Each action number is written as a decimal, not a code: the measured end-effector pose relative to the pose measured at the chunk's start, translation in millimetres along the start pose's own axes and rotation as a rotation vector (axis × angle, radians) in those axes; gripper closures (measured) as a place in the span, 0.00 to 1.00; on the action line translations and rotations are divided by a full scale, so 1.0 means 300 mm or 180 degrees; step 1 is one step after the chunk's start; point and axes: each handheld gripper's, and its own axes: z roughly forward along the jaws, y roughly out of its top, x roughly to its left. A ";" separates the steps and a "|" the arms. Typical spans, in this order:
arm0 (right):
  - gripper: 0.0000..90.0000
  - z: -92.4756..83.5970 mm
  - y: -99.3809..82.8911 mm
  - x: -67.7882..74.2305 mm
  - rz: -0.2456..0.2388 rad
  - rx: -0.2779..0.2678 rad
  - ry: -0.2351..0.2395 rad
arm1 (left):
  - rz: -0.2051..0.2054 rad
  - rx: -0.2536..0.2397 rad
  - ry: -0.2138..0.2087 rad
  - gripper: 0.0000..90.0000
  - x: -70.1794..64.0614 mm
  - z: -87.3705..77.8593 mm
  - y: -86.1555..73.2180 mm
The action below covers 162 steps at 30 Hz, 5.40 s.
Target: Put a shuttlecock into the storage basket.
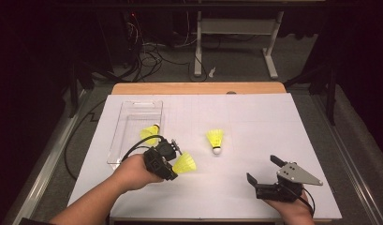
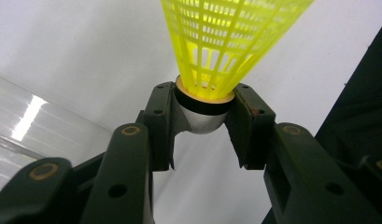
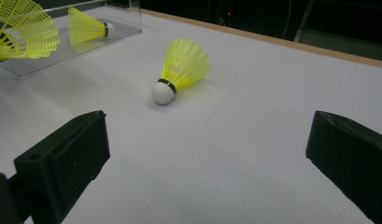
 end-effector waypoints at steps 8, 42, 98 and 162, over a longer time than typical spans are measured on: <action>0.00 -0.020 -0.027 -0.021 0.0022 -0.0065 -0.0041 | 0.0001 0.0003 0.0010 0.71 0.006 0.002 -0.007; 0.00 0.009 -0.050 -0.011 0.0037 0.0025 0.0063 | -0.0052 0.0035 0.0010 0.71 0.039 -0.146 0.014; 0.01 0.018 -0.054 -0.012 0.0074 0.0059 0.0148 | -0.0910 0.0056 0.0337 0.71 0.347 -0.254 -0.200; 0.01 0.020 -0.050 -0.004 0.0083 0.0028 0.0239 | -0.1542 0.0186 0.0342 0.71 0.529 -0.130 -0.201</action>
